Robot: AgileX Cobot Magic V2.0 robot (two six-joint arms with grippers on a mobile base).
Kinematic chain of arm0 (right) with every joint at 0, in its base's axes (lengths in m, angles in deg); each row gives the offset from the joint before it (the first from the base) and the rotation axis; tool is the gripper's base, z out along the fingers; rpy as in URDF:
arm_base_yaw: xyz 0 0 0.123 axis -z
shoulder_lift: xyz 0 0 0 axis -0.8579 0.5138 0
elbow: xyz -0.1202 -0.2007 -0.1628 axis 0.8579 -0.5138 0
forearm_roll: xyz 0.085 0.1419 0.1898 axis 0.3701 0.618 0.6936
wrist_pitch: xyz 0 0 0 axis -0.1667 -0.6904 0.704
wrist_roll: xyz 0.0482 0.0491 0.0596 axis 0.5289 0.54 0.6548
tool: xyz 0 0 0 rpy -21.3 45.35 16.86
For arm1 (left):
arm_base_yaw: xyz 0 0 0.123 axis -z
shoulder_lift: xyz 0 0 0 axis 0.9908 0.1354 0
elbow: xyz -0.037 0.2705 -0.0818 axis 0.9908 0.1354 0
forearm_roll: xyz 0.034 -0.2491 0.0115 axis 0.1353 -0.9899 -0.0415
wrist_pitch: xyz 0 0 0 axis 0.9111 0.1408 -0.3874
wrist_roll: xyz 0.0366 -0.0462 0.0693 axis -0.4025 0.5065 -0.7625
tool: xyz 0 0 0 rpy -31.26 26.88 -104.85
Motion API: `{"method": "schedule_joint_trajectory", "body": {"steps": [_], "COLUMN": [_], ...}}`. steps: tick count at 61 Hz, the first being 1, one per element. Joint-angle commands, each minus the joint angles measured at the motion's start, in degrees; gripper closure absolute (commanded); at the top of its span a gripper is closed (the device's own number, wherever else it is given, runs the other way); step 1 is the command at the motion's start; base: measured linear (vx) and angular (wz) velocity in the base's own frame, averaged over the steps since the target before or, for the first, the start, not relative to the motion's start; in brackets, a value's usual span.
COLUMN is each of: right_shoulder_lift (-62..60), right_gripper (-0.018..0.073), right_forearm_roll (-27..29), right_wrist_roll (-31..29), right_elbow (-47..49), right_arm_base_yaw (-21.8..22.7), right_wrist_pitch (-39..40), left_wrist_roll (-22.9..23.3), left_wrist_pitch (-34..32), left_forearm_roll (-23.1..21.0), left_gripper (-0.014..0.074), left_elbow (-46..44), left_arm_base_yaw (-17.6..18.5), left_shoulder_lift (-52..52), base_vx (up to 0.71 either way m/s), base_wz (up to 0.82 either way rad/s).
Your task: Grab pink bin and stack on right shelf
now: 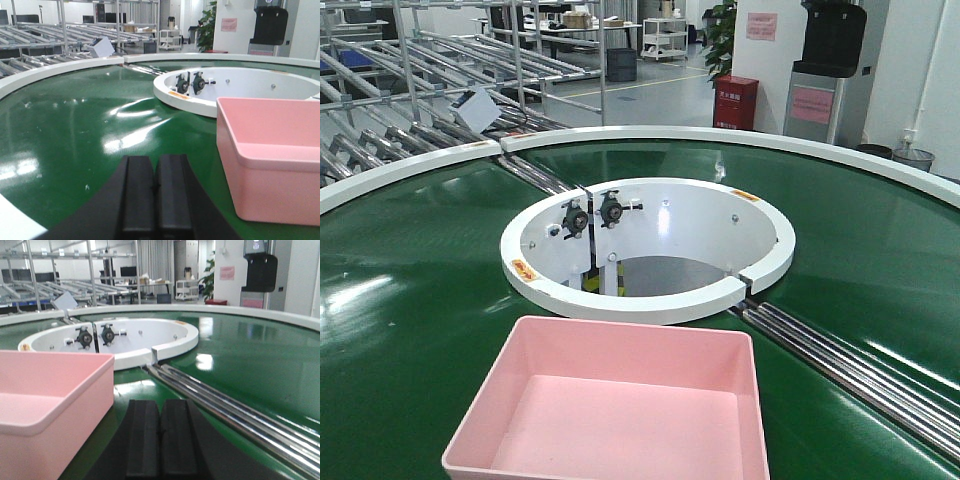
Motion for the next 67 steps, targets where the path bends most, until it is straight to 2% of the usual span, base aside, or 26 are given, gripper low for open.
{"method": "schedule_joint_trajectory", "body": {"steps": [1,8,13,24,32,39,50,53,58,63,67], "right_shoulder_lift": [-0.8,-0.69,1.01,10.59,19.71,26.65,36.04,38.63,42.91,46.94,49.8], "right_gripper": [0.0568,0.0568,0.0568,0.0568,0.0568,0.0568,0.0558,0.0529,0.0433,0.0283,0.0164], "right_forearm_roll": [-0.11,-1.51,-2.42,-4.33,-3.85,-3.92,-4.05,-4.05,-2.6,0.58,3.63], "right_wrist_roll": [-0.61,-1.26,-1.26,-1.26,-1.26,-1.26,-1.26,-1.57,-3.75,-7.81,-11.66], "right_elbow": [3.48,11.38,18.22,32.12,36.64,36.33,36.33,36.33,37.69,40.66,42.47], "right_arm_base_yaw": [-0.03,-0.03,-0.03,-0.03,-0.03,-0.03,-0.03,-0.03,-0.03,-0.03,-0.03], "right_wrist_pitch": [5.31,0.21,-5.14,-19.62,-27.76,-27.68,-27.23,-27.44,-29.56,-32.51,-32.77], "left_wrist_roll": [0.2,0.16,0.02,-0.41,-1.56,-1.69,-1.41,-1.71,-4.29,-5.12,-7.7], "left_wrist_pitch": [-7.82,-8.21,-5.19,12.87,26.46,28.34,26.43,27.13,28.05,26.89,25.16], "left_forearm_roll": [-0.03,0.03,0.03,0.08,0.2,-0.04,-0.04,0.02,-0.04,-1.76,-3.1], "left_gripper": [0.0603,0.0603,0.0603,0.0603,0.0603,0.0603,0.0597,0.0572,0.048,0.0343,0.0237], "left_elbow": [-0.71,-7.4,-14.33,-31.58,-38.52,-37.5,-34.94,-35.01,-35.13,-35.13,-35.13], "left_arm_base_yaw": [0.08,0.08,0.08,0.08,0.08,0.08,0.08,0.08,0.08,0.45,1.8], "left_shoulder_lift": [-1.15,-1.1,-0.1,9.47,18.02,22.97,27.88,29.46,32.45,35.68,38.06], "base_vx": [0.0,0.0,0.0,0.0,0.0,0.0,0.0,0.0,0.0,0.0,0.0], "base_wz": [0.0,0.0,0.0,0.0,0.0,0.0,0.0,0.0,0.0,0.0,0.0]}}
